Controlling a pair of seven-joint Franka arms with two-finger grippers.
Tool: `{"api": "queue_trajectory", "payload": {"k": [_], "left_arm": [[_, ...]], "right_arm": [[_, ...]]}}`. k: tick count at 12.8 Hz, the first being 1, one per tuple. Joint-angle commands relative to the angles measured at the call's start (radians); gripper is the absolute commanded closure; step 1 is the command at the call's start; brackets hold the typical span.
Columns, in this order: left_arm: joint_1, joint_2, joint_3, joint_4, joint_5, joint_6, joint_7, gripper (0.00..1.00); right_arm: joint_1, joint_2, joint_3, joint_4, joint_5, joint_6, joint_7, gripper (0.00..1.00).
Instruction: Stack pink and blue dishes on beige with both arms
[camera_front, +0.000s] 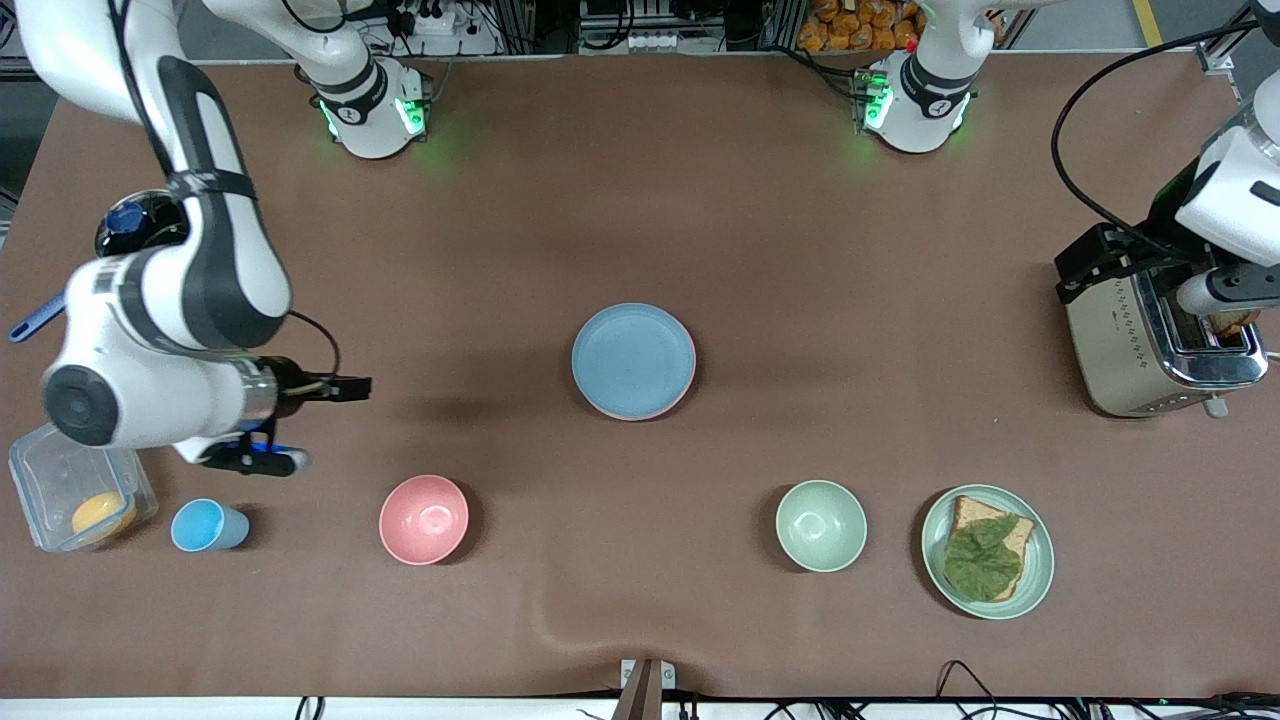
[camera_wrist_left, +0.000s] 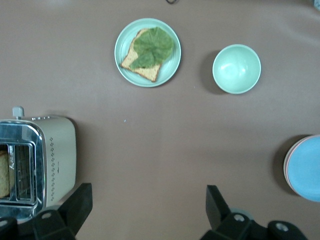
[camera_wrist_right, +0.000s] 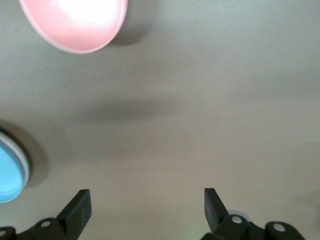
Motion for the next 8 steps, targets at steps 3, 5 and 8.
{"api": "queue_trajectory", "payload": {"k": [3,5,8], "left_arm": [[0.001,-0.009,0.002,-0.005,-0.034,-0.083,0.040,0.00],[0.003,-0.019,0.002,-0.008,-0.034,-0.115,0.052,0.00],[0.001,-0.042,0.000,-0.014,-0.046,-0.120,0.054,0.00]], "right_arm": [[-0.072,-0.271,-0.005,-0.153,-0.052,-0.006,-0.014,0.00],[-0.072,-0.331,-0.042,-0.158,-0.052,-0.031,-0.015,0.00],[-0.074,-0.375,-0.066,-0.134,-0.090,-0.051,-0.015,0.00]]}}
